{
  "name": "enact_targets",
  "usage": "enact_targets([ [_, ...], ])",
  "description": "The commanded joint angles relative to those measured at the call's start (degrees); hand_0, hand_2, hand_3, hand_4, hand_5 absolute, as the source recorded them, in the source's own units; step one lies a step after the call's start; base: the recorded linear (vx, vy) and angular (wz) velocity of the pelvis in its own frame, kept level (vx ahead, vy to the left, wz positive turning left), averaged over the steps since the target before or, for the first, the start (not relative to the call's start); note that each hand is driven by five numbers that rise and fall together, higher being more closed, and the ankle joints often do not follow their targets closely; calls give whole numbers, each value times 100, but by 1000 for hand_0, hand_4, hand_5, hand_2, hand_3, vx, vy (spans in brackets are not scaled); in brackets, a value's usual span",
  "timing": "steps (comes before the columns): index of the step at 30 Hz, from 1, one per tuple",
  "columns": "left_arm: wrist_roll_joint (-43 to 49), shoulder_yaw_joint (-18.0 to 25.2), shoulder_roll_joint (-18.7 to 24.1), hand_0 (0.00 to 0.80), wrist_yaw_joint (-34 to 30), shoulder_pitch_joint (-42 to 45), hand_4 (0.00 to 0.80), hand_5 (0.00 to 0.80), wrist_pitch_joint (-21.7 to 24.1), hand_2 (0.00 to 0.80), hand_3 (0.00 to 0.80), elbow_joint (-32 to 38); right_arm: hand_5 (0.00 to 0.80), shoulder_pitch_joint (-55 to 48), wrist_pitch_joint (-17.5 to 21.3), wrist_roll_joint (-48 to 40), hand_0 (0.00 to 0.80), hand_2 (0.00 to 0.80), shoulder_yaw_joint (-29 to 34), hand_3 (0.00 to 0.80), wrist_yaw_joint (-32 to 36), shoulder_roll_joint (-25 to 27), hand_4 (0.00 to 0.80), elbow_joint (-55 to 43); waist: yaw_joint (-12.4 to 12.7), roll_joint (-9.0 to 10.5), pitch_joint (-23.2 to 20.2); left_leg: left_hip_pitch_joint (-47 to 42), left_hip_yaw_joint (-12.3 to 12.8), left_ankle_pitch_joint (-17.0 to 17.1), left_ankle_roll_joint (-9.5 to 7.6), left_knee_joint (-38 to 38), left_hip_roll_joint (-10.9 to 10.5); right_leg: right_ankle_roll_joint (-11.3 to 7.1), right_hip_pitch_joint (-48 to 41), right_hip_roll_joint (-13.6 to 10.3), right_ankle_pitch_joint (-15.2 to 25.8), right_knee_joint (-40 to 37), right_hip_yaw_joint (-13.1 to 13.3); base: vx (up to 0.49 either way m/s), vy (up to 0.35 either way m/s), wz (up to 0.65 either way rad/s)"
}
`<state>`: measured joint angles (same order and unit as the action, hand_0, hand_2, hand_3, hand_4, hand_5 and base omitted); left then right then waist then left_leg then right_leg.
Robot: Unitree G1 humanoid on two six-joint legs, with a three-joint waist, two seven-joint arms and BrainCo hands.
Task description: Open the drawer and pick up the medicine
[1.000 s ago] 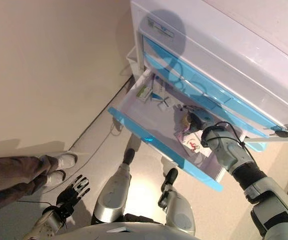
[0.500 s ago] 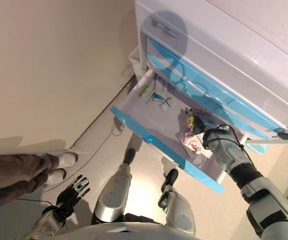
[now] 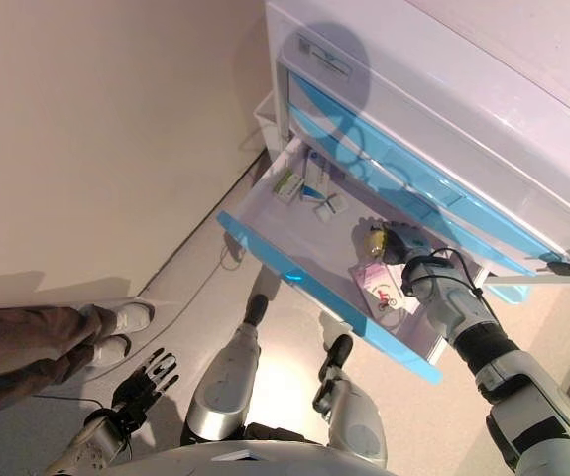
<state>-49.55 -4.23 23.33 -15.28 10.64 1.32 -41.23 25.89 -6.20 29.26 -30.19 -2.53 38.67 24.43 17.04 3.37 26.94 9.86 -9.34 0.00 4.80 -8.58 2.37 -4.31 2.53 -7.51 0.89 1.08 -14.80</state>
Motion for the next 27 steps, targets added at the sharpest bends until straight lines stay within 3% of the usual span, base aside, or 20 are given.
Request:
enact_targets([
  [1, 8, -60, 233, 0, -9, 288, 0, 0, 20, 0, 0, 141, 800, 203, 80, -120, 800, 800, -280, 800, -105, 28, 800, -2, -5, 13, -169, 187, 77, 42, -505, 17, -268, -273, 199, -290, 242, 483, 65, 0, 0, 0],
  [10, 29, -64, 246, 0, 8, 292, 0, 0, -2, 0, 0, 197, 800, 180, 160, -114, 800, 800, -269, 800, -190, 51, 800, -28, -8, 22, -167, 173, 81, 39, -506, 23, -258, -274, 188, -283, 244, 478, 65, 0, 0, 0],
  [14, 21, -45, 231, 0, 19, 303, 0, 0, 17, 0, 0, 208, 800, 190, 413, -96, 800, 800, -233, 800, -256, 163, 800, -362, -46, 35, -175, 140, 87, 37, -507, 54, -250, -282, 184, -268, 254, 466, 97, 0, 0, 0],
  [27, 47, 70, 82, 0, 33, 394, 0, 0, 172, 0, 0, 142, 800, -15, 1487, -310, 800, 800, 394, 800, 732, 995, 800, -3480, -309, 194, -401, -73, 261, 14, -498, 220, -139, -348, 149, -206, 258, 435, 300, -1, 2, -4],
])
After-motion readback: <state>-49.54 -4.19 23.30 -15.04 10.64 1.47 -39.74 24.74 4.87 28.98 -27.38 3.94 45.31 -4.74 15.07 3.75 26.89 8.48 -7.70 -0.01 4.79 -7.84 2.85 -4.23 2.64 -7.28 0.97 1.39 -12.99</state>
